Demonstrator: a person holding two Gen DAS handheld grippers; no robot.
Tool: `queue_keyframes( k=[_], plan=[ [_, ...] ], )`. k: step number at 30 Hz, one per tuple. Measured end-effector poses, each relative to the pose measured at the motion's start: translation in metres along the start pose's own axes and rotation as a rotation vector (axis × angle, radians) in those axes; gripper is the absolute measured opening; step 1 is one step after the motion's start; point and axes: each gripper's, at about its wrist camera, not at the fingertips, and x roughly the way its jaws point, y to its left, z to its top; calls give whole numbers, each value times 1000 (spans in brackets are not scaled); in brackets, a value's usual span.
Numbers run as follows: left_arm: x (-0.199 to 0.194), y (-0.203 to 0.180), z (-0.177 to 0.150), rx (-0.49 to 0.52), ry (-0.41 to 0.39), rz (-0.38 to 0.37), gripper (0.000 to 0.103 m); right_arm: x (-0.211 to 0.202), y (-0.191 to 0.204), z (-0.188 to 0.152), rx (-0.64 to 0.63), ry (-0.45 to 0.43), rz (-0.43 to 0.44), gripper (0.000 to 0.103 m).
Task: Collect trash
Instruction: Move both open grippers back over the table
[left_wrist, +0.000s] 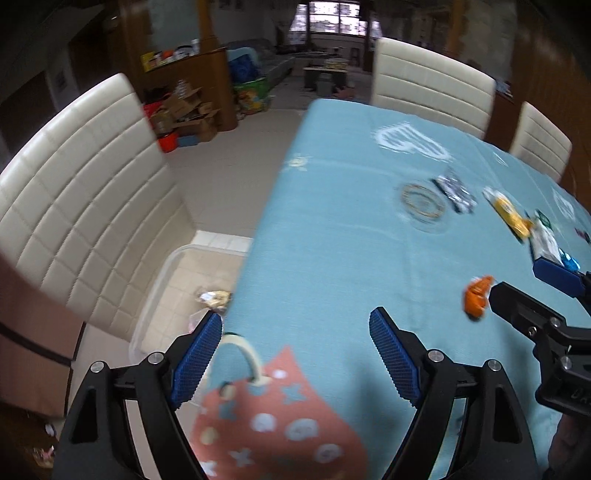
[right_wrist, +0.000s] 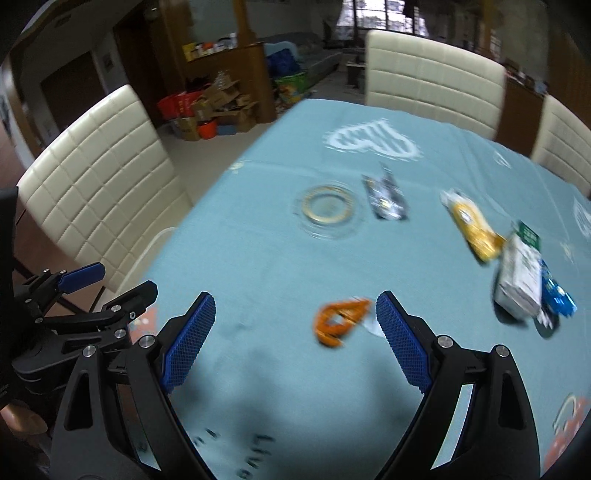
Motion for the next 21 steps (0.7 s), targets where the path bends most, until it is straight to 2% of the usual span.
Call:
queue_keyframes(
  k=[10,19,21],
  plan=[
    [2,-100,-4,203,10,-115,80,-40,-96,-41,185,-19,-135,89],
    [12,-145,1,282,18,-166,80,-53,-145,-56,281,-26,-203,89],
    [14,-150,4,278,11,-184,66,-50,-152,-54,292,-22,-207,89]
  ],
)
